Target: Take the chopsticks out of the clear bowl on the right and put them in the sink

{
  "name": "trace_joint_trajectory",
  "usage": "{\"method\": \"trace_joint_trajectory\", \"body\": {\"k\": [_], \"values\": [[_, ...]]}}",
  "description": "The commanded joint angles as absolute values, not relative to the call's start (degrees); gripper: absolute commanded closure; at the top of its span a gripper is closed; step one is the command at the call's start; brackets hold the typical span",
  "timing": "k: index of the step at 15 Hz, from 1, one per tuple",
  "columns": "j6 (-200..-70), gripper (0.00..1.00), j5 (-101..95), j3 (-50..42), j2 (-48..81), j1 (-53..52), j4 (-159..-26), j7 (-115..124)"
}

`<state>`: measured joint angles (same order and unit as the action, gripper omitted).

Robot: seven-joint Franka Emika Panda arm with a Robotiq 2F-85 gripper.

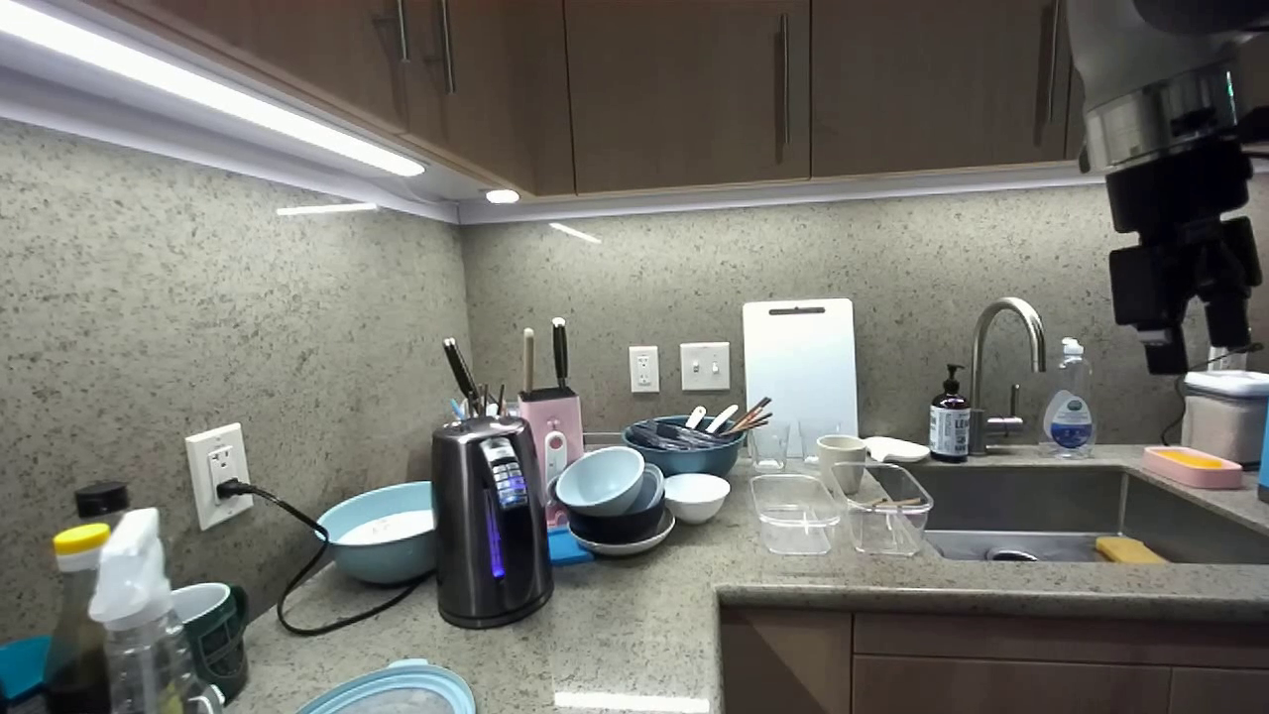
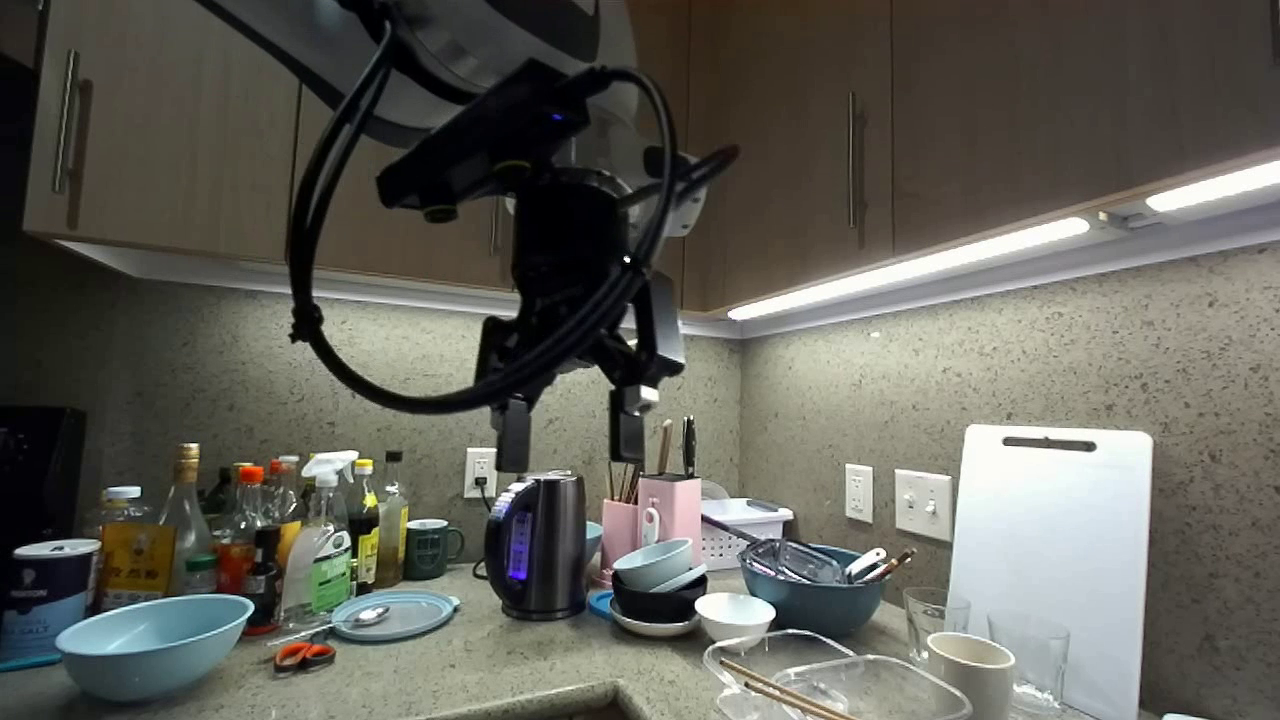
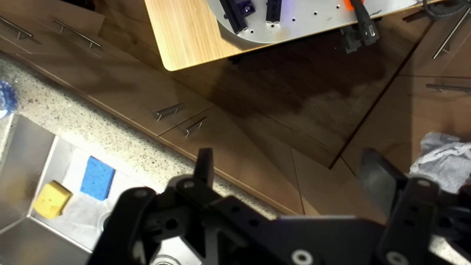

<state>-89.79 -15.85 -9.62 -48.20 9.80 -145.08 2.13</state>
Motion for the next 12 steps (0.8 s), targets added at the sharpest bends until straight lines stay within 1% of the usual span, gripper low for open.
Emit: {"method": "trace_joint_trajectory", "body": {"k": [1,3,4,9,12], "values": [[-96.1,0.0,-17.0,-15.1,-42.3,13.0,-144.0,1.9],[-97.1,0.0,-16.2,-16.1,-41.3,14.2,-143.8,2.0],[-96.2,0.0,-15.8,-15.3,-43.3,14.1,-144.8,1.4],[-97.8,0.0,-15.5,-16.1,-40.3,14.6,-143.9,1.5],[-108.3,0.0,-15.7,-17.2,-32.6,15.3,-141.7,5.4]]}}
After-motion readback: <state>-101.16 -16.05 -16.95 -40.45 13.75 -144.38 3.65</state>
